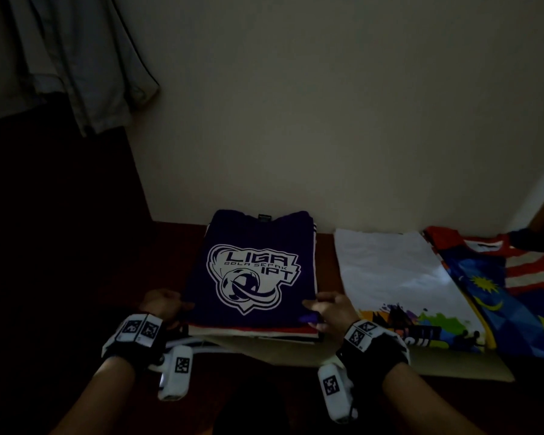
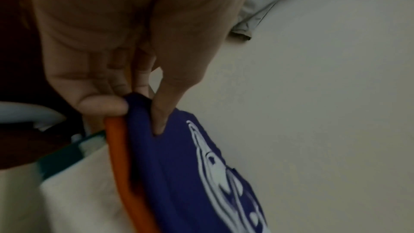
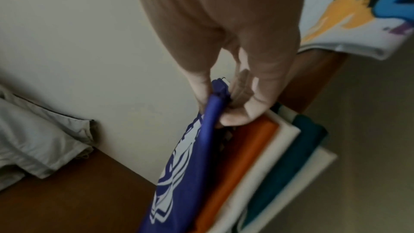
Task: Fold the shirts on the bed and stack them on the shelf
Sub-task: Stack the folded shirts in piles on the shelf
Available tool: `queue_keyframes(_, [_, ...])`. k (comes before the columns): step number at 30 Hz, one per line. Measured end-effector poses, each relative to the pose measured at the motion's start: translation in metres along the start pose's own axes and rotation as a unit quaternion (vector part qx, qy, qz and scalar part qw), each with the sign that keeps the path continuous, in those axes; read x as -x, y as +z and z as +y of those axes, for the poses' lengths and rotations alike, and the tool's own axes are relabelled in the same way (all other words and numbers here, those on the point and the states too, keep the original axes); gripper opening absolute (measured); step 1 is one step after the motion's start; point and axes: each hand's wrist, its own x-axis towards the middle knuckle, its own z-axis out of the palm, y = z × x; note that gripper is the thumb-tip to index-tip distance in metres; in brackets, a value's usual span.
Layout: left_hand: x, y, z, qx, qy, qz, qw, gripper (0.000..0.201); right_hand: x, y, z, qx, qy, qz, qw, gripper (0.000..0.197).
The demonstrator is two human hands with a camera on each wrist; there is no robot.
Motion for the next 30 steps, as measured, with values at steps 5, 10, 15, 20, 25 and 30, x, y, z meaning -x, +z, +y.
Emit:
queue_keyframes(5, [-0.004, -0.015, 0.010, 0.067, 0.010, -0.045, 0.997, 0.024, -0.006, -0.009, -0.009, 0.004, -0.038, -0.024, 0.999, 0.032])
queue_keyframes(10, [-0.001, -0.008, 0.003, -0.009, -0.018, -0.085, 0.996, 0.017, -0.016, -0.010, -0.001, 0.032, -0.005, -0.038, 0.999, 0.038])
queue_keyframes(15, [-0.006, -0.004, -0.009, 0.010, -0.015, -0.038, 0.999, 0.047, -0.021, -0.010, 0.011, 0.036, -0.031, -0.048, 0.998, 0.049])
queue_keyframes(20, [-0.005, -0.013, 0.000, 0.052, 0.027, -0.037, 0.998, 0.040, -0.012, -0.012, 0.004, 0.009, -0.054, -0.088, 0.995, 0.052])
queue_keyframes(25, [-0.004, -0.014, 0.014, 0.166, -0.025, -0.189, 0.968, 0.017, -0.010, -0.014, -0.013, -0.090, -0.074, -0.147, 0.982, 0.068])
queue_keyframes(30, [0.008, 0.004, 0.031, 0.111, -0.020, -0.222, 0.969, 0.032, -0.026, 0.001, -0.020, -0.062, -0.040, -0.120, 0.990, 0.061])
